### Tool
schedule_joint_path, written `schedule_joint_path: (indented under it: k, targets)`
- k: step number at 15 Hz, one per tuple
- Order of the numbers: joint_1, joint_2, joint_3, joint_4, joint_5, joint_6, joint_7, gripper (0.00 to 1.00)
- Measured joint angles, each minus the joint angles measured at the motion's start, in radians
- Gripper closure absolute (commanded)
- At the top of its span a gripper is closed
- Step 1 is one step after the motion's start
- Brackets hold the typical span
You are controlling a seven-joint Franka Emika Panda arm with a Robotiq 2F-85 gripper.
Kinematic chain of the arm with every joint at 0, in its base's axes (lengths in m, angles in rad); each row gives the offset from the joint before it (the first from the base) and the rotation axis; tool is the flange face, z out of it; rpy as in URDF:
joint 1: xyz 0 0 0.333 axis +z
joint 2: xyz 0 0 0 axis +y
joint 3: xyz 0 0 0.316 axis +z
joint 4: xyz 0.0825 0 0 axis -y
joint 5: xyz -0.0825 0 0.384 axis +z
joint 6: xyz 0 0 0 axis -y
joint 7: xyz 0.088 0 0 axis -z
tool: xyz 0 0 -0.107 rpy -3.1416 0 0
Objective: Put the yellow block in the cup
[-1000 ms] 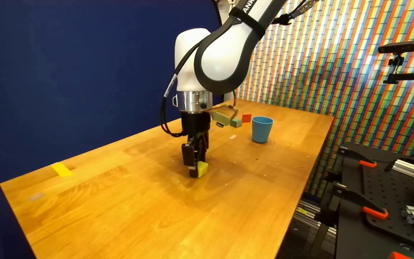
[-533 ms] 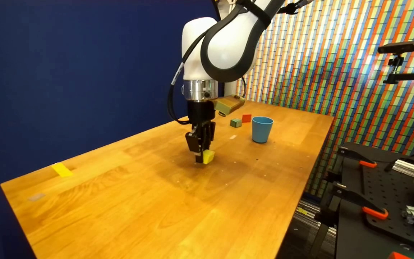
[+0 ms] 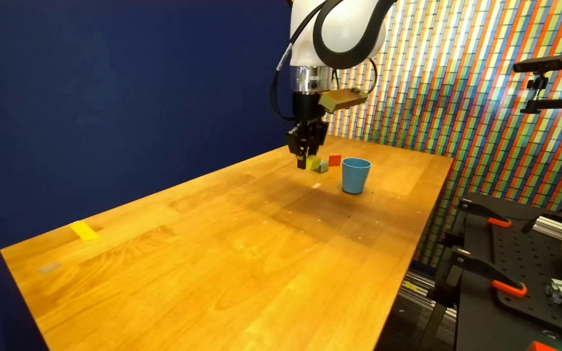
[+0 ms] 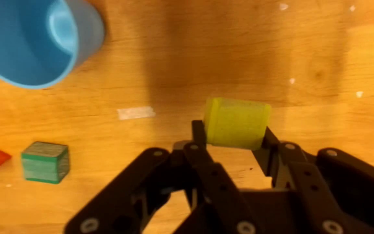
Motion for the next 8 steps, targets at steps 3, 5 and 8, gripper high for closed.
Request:
schedule_joint_path:
  k: [3,5,8]
  targets:
    - [-0.022,-0.053,-0.043,-0.041,-0.045,0.000,0.052,0.83]
    - [-0.037,-0.081,-0.063,-0.065,-0.071,0.000,0.087,0.83]
    - [-0.056,-0.127,-0.086,-0.106,-0.118,0.000,0.148,0.83]
